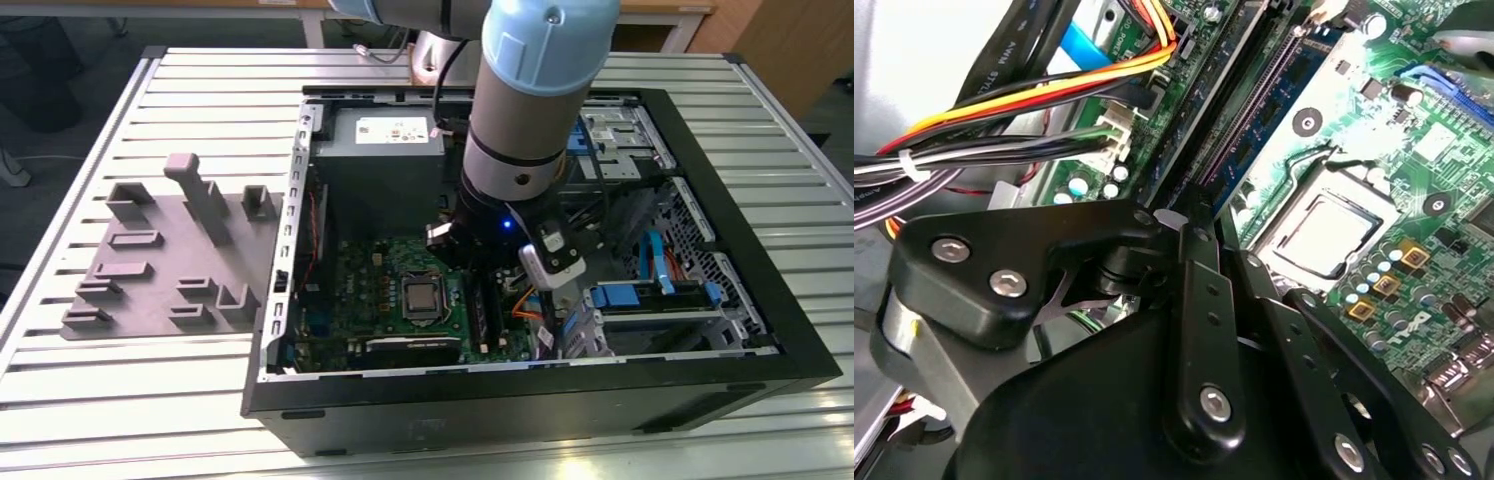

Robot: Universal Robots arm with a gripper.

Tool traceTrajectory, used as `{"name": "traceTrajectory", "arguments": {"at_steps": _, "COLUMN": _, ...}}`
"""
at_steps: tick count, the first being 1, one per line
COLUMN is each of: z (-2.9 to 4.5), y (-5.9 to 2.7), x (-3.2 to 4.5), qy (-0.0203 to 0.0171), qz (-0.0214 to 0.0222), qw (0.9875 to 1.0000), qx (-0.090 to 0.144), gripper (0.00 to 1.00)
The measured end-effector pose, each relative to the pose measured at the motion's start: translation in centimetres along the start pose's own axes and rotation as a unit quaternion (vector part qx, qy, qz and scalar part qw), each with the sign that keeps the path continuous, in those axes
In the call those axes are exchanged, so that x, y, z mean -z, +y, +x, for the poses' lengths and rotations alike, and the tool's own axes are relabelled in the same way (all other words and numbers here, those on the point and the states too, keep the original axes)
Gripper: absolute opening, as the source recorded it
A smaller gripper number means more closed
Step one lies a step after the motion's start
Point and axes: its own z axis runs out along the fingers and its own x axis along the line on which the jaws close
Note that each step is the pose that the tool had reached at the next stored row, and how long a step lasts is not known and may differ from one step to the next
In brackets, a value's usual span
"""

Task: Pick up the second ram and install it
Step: 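Press down the second ram until it locks into place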

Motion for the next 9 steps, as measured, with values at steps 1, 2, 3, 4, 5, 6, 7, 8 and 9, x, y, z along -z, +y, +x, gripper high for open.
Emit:
{"name": "traceTrajectory", "arguments": {"at_steps": 1, "z": 0.00, "y": 0.00, "x": -0.06, "qy": 0.0001, "qz": 0.0000, "qw": 1.0000, "qx": 0.000, "gripper": 0.14}}
{"name": "traceTrajectory", "arguments": {"at_steps": 2, "z": 0.00, "y": 0.00, "x": -0.11, "qy": 0.0002, "qz": 0.0000, "qw": 1.0000, "qx": 0.000, "gripper": 0.14}}
{"name": "traceTrajectory", "arguments": {"at_steps": 3, "z": 0.00, "y": 0.00, "x": -0.16, "qy": 0.0003, "qz": 0.0001, "qw": 1.0000, "qx": 0.000, "gripper": 0.14}}
{"name": "traceTrajectory", "arguments": {"at_steps": 4, "z": 0.00, "y": 0.00, "x": -0.21, "qy": 0.0005, "qz": 0.0001, "qw": 1.0000, "qx": 0.000, "gripper": 0.14}}
{"name": "traceTrajectory", "arguments": {"at_steps": 5, "z": 0.00, "y": -0.01, "x": -0.23, "qy": 0.0006, "qz": 0.0001, "qw": 1.0000, "qx": 0.000, "gripper": 0.14}}
{"name": "traceTrajectory", "arguments": {"at_steps": 6, "z": 0.00, "y": -0.01, "x": -0.23, "qy": 0.0007, "qz": 0.0002, "qw": 1.0000, "qx": 0.000, "gripper": 0.14}}
{"name": "traceTrajectory", "arguments": {"at_steps": 7, "z": 0.00, "y": -0.01, "x": -0.23, "qy": 0.0007, "qz": 0.0002, "qw": 1.0000, "qx": 0.000, "gripper": 0.14}}
{"name": "traceTrajectory", "arguments": {"at_steps": 8, "z": 0.00, "y": 0.00, "x": -0.24, "qy": 0.0007, "qz": 0.0001, "qw": 1.0000, "qx": 0.000, "gripper": 0.14}}
{"name": "traceTrajectory", "arguments": {"at_steps": 9, "z": 0.00, "y": 0.00, "x": -0.25, "qy": 0.0007, "qz": 0.0001, "qw": 1.0000, "qx": 0.000, "gripper": 0.14}}
